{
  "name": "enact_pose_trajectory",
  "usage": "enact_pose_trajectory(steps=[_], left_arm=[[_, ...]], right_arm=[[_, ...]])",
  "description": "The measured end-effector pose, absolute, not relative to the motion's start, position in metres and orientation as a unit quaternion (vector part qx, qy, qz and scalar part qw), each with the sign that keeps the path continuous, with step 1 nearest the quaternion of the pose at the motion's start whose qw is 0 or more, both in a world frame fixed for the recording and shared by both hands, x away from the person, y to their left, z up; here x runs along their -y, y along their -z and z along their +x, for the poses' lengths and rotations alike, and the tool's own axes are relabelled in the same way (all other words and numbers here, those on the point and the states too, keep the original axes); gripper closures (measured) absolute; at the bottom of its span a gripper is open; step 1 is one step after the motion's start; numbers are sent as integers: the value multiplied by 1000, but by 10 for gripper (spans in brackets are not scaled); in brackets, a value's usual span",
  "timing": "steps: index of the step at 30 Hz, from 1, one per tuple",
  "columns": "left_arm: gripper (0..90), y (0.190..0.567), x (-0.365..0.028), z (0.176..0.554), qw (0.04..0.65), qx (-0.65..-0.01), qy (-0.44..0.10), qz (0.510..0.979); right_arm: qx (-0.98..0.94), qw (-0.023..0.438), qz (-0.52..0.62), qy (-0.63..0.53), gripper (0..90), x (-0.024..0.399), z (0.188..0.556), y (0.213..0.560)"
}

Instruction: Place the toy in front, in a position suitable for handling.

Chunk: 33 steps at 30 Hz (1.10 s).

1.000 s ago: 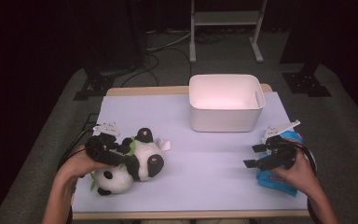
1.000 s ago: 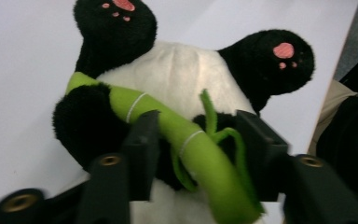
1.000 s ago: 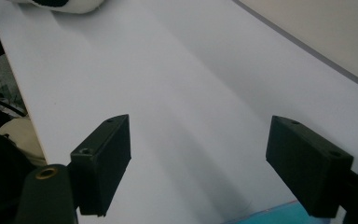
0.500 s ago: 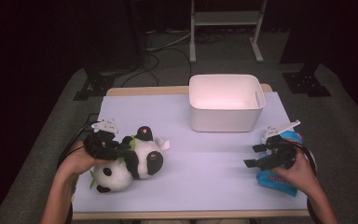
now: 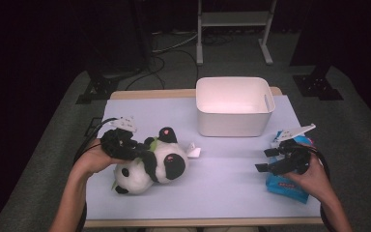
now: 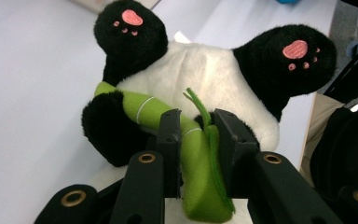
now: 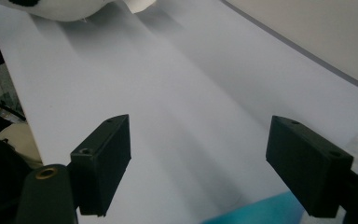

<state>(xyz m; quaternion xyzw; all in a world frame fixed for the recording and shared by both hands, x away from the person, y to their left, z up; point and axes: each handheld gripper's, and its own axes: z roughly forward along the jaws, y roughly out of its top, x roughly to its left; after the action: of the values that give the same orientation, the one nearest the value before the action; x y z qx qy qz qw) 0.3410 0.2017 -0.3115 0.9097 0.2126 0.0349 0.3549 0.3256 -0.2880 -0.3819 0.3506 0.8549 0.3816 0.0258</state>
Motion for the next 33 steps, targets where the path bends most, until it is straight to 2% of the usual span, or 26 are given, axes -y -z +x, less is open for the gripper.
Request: enact_pose_trajectory(steps=[10, 24, 33], left_arm=[[726, 307, -136, 351, 360, -164, -14, 918], [726, 316, -75, 363, 341, -125, 12, 931], [722, 326, -52, 365, 345, -116, 29, 931]], right_arm=[[-849, 31, 358, -388, 207, 297, 325, 379], [-843, 35, 365, -393, 207, 308, 324, 377], [-842, 37, 366, -394, 207, 311, 323, 376]])
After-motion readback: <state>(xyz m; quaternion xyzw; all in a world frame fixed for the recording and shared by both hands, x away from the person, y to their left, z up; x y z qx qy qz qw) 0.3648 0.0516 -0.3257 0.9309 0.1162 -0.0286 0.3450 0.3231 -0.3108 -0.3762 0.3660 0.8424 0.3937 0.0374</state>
